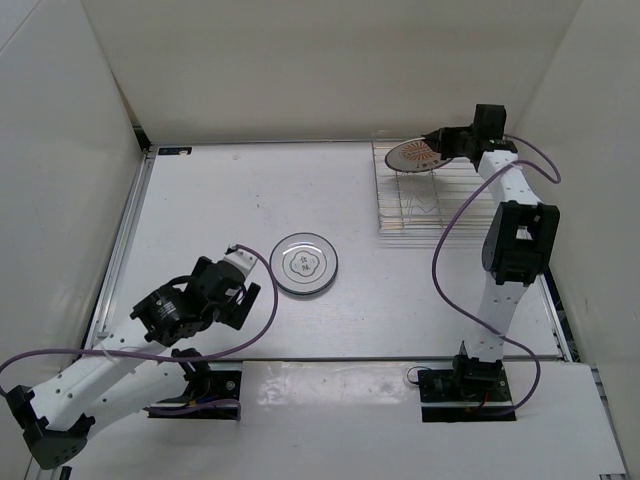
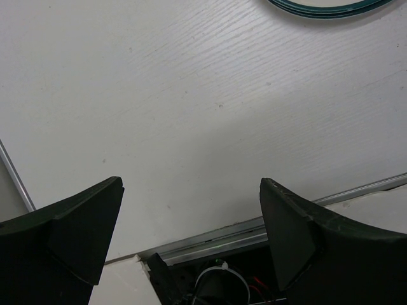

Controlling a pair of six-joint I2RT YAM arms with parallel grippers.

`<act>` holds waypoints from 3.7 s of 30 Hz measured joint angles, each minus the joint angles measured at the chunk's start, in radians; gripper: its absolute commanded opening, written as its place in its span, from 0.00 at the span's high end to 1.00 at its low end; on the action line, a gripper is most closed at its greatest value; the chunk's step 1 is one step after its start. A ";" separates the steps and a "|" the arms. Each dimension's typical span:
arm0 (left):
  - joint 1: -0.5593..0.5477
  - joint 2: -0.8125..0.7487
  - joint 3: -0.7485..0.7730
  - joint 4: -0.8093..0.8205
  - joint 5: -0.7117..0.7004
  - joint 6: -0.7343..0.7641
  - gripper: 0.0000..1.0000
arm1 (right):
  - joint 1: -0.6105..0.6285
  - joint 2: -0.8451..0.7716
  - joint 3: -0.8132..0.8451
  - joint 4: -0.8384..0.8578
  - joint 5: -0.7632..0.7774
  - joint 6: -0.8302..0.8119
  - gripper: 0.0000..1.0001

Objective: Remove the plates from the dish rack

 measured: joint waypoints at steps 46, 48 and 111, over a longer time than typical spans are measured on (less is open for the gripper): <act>0.000 0.037 -0.003 0.054 0.040 0.079 0.00 | -0.005 -0.291 0.293 -0.314 -0.161 -0.477 1.00; 0.000 0.031 0.001 0.049 0.040 0.073 0.00 | 0.021 -0.363 0.262 -0.400 -0.159 -0.581 1.00; 0.000 -0.160 0.017 -0.235 0.082 -0.283 0.00 | 0.527 -0.515 -0.701 -1.017 0.483 -0.826 1.00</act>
